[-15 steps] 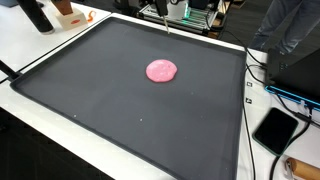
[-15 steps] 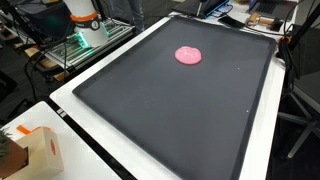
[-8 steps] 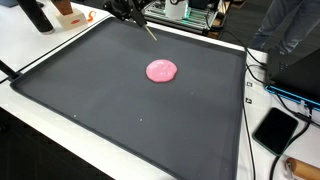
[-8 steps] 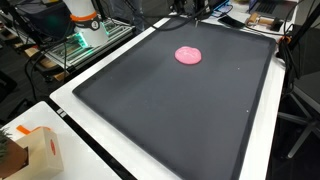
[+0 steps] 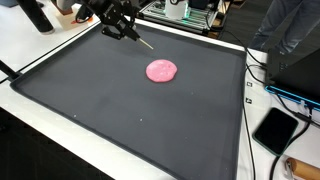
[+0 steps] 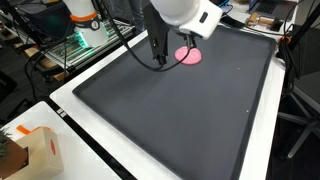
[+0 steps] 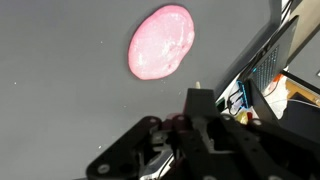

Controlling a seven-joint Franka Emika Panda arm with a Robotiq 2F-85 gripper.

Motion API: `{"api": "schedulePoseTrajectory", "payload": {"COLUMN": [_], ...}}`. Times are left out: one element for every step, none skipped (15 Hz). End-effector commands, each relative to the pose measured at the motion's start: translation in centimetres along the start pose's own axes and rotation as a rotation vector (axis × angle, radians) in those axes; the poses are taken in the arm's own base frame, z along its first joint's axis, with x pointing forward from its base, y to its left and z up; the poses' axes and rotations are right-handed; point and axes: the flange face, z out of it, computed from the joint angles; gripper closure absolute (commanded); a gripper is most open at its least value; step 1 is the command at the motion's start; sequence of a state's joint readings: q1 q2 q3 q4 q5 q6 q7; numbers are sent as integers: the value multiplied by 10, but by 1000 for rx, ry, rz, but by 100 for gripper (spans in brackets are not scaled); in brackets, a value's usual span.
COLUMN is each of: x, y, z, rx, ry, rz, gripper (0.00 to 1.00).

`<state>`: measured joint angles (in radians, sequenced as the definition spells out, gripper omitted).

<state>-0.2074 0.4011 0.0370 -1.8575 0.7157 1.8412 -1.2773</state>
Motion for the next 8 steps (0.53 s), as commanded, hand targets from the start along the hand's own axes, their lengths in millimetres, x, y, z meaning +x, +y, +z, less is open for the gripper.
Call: {"api": "schedulePoseTrajectory", "payload": {"x": [-14,-17,-20,-22,-23,-25,-26,-27], "y": [19,23,27,30,33,36,39,41], "z": [9,12,15,18,20,22,24,26], "rx": [71,78,86,91,96,100,102,105], "ry": [45,46,50,55,61,67,70,73], "rz": [15,24,33,44,52,60,66,72], "gripper": [96,96,96,96,96,96,96,96]}}
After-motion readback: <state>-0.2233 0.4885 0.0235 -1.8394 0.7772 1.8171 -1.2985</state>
